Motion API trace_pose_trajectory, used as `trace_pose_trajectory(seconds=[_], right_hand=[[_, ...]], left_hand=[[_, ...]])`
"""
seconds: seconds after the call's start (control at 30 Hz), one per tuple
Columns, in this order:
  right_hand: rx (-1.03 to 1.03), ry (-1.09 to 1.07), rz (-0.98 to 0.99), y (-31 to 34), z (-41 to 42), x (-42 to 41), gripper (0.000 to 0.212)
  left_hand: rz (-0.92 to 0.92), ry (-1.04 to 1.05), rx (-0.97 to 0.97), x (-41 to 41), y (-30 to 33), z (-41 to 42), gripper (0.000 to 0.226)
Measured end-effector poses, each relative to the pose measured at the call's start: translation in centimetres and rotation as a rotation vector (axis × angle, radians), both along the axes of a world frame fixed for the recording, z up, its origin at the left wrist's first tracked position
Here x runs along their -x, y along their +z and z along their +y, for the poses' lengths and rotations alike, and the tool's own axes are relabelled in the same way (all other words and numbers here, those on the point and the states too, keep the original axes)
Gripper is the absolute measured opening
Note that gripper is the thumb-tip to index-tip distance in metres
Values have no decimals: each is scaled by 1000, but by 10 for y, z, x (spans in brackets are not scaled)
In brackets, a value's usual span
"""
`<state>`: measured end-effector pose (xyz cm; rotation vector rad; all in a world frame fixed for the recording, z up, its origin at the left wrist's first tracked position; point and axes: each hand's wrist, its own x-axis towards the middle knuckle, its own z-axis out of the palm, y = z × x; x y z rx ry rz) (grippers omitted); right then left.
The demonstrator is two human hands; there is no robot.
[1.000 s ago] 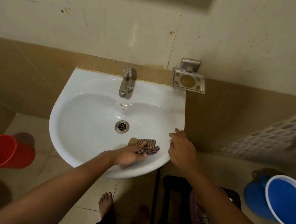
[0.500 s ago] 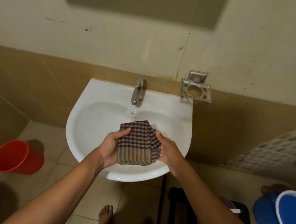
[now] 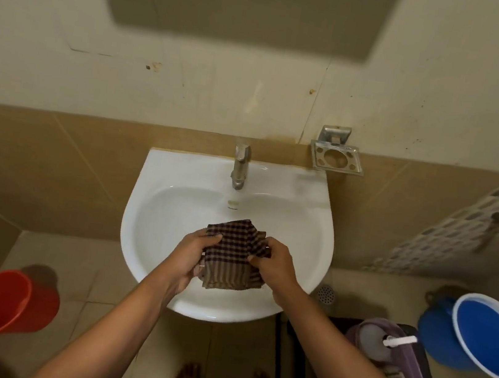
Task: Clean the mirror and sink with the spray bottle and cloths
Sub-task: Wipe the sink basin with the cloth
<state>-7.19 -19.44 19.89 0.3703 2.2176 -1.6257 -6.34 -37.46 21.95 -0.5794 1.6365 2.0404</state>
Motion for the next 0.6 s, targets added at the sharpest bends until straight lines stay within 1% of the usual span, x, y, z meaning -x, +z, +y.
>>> trace_pose_trajectory(seconds=[0.1,0.17,0.23,0.3,0.43,0.5,0.57,0.6], right_hand=[[-162,-32,117,9,-12,-6,11],[-249,-39,229,19,-24,-13,8],[-323,-24,309,28,-39,-21,12],[-413,27,341,35,-54,-31,22],[-549,154,352,35,-74,-53,58],[-578,185,315,32,-75,-60,63],[-559,188,305,31,-68,-64,58],[-525,171,315,33,-61,-65,52]], left_hand=[[40,-40,32,2,6,-4,29],[64,-84,34,3,10,0,35],[100,-140,10,4,14,4,42],[108,-171,-13,7,14,10,47],[66,-192,-78,15,13,22,60],[40,-169,-91,17,7,27,49],[19,-137,-80,19,3,34,34],[10,-124,-74,20,1,38,32]])
